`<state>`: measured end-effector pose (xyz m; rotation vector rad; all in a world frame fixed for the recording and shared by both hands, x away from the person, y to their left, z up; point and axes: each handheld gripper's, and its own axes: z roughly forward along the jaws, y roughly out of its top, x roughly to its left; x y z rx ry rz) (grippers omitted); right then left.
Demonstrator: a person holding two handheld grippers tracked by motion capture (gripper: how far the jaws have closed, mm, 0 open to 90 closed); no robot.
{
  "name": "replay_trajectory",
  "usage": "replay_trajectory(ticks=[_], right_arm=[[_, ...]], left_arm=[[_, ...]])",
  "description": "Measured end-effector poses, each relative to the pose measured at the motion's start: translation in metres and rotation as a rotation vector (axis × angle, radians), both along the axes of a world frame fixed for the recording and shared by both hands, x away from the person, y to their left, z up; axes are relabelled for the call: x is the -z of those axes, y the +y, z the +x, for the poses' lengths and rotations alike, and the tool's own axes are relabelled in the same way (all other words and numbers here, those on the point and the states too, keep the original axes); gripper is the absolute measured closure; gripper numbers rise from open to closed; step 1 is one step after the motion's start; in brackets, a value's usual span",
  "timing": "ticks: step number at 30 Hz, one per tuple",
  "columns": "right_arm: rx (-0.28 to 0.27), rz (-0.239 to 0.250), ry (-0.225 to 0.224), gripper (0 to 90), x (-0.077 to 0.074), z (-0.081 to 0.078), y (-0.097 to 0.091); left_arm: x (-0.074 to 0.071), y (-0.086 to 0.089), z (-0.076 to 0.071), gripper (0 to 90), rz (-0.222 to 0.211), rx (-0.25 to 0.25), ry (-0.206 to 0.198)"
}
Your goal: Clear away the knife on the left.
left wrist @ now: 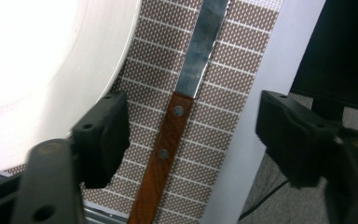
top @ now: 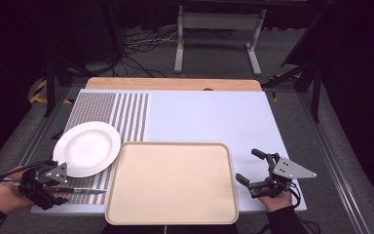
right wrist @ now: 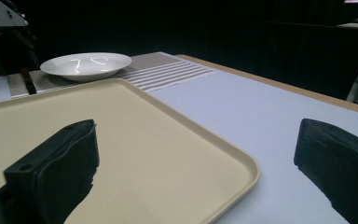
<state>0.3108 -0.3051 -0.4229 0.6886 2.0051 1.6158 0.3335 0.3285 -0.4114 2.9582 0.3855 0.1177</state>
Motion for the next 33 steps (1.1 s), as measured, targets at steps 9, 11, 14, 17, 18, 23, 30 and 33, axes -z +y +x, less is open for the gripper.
replay_trajectory(ticks=[9, 11, 14, 17, 18, 23, 30, 33], right_arm=[[-0.004, -0.007, 0.000, 0.8, 0.000, -0.002, -0.001], [-0.005, -0.005, 0.000, 0.8, 0.000, -0.002, -0.001], [-0.005, -0.004, -0.002, 0.8, 0.000, -0.003, -0.001], [-0.006, -0.005, -0.003, 0.8, 0.000, -0.003, -0.001], [-0.006, -0.005, -0.003, 0.8, 0.000, -0.003, -0.001], [-0.003, -0.005, -0.004, 0.8, 0.000, -0.003, -0.002], [-0.003, -0.001, -0.001, 0.8, 0.000, -0.003, -0.002], [-0.004, 0.003, -0.002, 0.8, 0.000, -0.003, -0.002]], left_arm=[[0.007, 0.001, 0.011, 52.1, 0.047, 0.150, 0.017], [0.008, 0.001, 0.012, 54.5, 0.063, 0.159, 0.018], [0.010, 0.000, 0.014, 61.2, 0.077, 0.178, 0.024], [0.010, 0.000, 0.016, 64.2, 0.078, 0.189, 0.025], [0.010, 0.000, 0.017, 66.2, 0.078, 0.190, 0.029], [0.013, 0.000, 0.018, 73.2, 0.118, 0.206, 0.042], [0.013, -0.006, 0.020, 76.6, 0.158, 0.246, 0.046], [0.013, -0.006, 0.022, 76.9, 0.159, 0.255, 0.055]])
